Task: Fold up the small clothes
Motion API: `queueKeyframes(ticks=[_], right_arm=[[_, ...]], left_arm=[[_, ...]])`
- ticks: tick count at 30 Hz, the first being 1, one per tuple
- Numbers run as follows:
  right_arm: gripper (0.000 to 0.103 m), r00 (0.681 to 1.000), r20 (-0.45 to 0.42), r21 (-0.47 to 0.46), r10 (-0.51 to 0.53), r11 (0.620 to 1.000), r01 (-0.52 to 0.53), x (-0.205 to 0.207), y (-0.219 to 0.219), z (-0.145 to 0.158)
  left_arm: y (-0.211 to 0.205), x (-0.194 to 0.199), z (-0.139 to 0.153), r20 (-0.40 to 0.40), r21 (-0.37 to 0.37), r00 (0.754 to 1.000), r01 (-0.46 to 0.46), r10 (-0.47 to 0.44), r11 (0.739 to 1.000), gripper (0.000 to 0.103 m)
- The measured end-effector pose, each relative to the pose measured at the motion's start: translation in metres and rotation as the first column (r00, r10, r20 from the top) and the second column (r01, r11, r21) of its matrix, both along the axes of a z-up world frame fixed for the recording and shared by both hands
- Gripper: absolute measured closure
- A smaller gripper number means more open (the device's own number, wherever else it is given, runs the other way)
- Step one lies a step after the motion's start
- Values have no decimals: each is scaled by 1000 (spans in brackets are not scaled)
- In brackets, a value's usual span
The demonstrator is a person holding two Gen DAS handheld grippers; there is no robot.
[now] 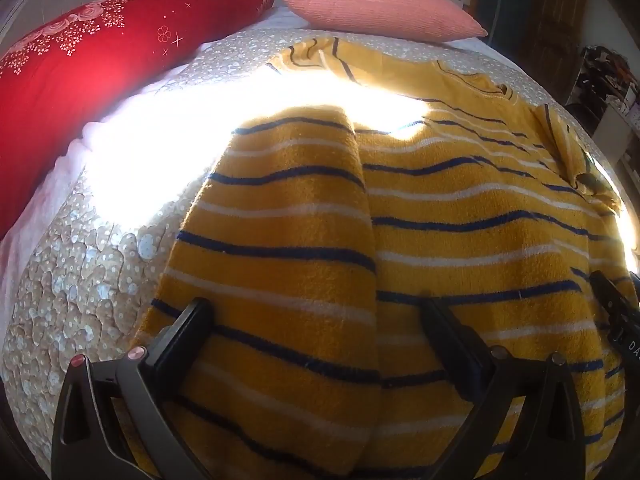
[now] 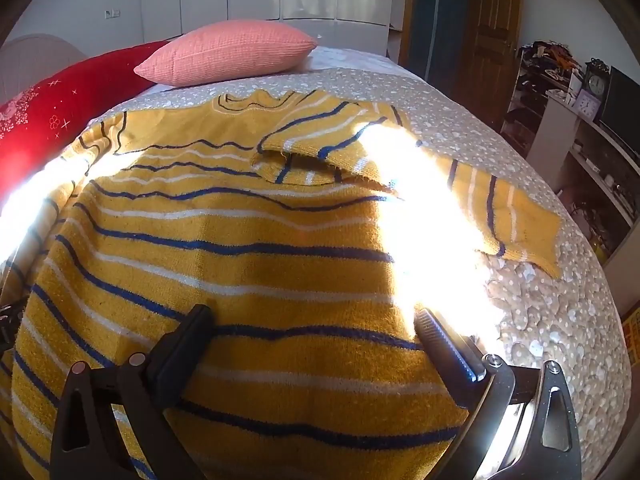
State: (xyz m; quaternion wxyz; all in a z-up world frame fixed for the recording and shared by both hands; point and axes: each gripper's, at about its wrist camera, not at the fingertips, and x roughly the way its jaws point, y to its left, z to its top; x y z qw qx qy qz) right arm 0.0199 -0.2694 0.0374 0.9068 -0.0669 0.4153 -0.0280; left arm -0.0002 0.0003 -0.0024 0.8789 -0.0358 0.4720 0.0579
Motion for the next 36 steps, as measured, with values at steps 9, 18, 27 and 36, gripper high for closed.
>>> queueKeyframes(ticks=[9,18,27,36], right_arm=[[0,1000,21,37,4,999,-5,-13,-24,-9],[0,1000,31,-1,-1,1000,1,-12,-19,-12],[0,1000,31,-14,-5,1000,6,-11,-18,-15],[0,991,-134,135,3,991,15,6,-38,-13]], left_arm=[[-4,-3,-1,27,6,1000,-14,14,1000,0],[-3,-4,0,36,-3,999,-16,16,1000,0],[-3,-3,0,37,-4,999,-15,15,1000,0],[-2,-2,0,36,-3,999,-13,13,1000,0]])
